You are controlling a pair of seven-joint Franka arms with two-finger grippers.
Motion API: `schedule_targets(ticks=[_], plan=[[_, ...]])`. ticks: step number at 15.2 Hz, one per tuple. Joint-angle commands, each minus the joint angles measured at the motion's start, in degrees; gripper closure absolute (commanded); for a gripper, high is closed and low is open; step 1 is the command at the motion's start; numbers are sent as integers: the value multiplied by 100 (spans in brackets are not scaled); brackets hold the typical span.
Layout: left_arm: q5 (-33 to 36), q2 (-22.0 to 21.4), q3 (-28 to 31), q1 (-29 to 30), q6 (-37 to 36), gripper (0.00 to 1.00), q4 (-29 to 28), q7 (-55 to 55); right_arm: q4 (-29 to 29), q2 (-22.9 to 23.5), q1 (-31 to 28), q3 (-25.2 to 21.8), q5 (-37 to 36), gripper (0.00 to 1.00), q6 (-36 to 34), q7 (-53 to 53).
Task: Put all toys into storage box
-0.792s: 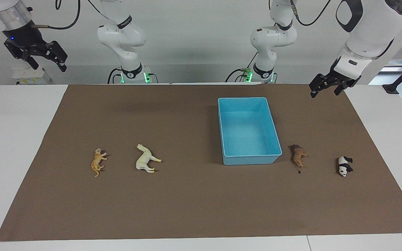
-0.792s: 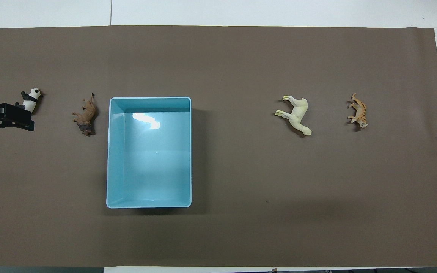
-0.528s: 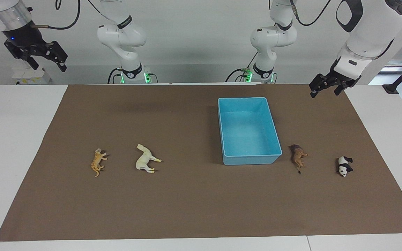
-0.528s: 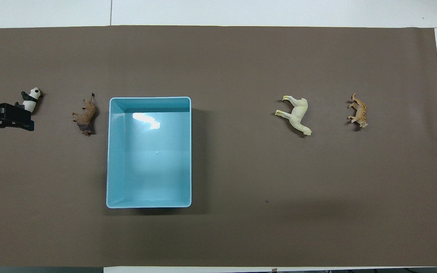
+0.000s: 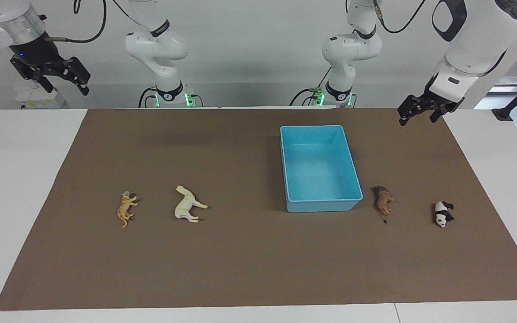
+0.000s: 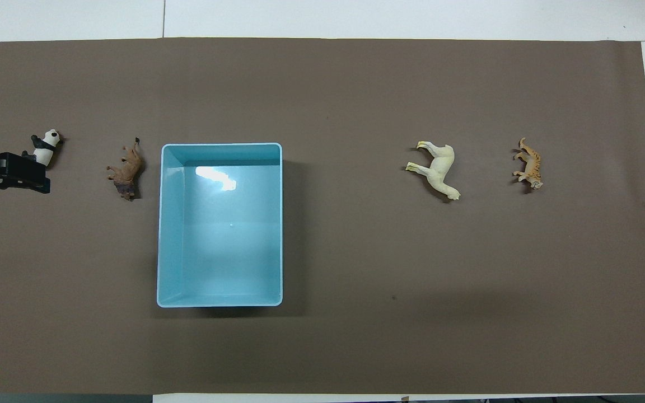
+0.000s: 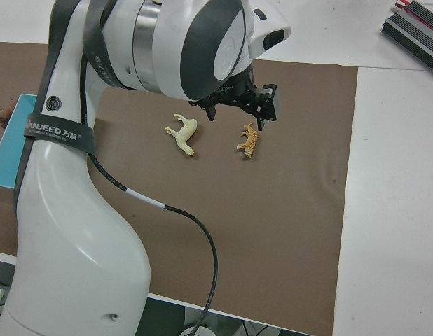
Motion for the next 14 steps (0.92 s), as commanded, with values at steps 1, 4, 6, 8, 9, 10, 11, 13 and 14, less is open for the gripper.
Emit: schedule_targets(ticks=[1, 4, 6, 8, 9, 10, 11, 13, 14], plan=[[72, -155, -9, 17, -34, 0, -144, -4, -1145, -310, -32, 71, -90, 0, 1008, -29], [72, -147, -9, 17, -34, 0, -144, -4, -1911, 31, -32, 71, -81, 0, 2107, 93], [72, -155, -9, 17, -34, 0, -144, -4, -2053, 488, -32, 71, -81, 0, 2706, 479], [72, -147, -9, 17, -34, 0, -144, -4, -2071, 971, -23, 71, -81, 0, 3180, 577], [72, -155, -9, 26, -51, 0, -135, -4, -2158, 1130, -23, 71, -64, 0, 3453, 595], [72, -155, -9, 17, -51, 0, -144, -30, -2307, 1210, -23, 80, -29, 0, 3751, 612], [72, -182, -9, 17, 18, 0, -222, -21, -2439, 1237, -14, 80, -29, 0, 4041, 639], [63, -383, -1, 26, 874, 0, -834, 84, -2554, 1386, 135, 80, -20, 0, 4360, 857], [63, -558, -1, 26, 1716, 0, -1412, 101, -2554, 1465, 170, 80, -20, 0, 4491, 1050]])
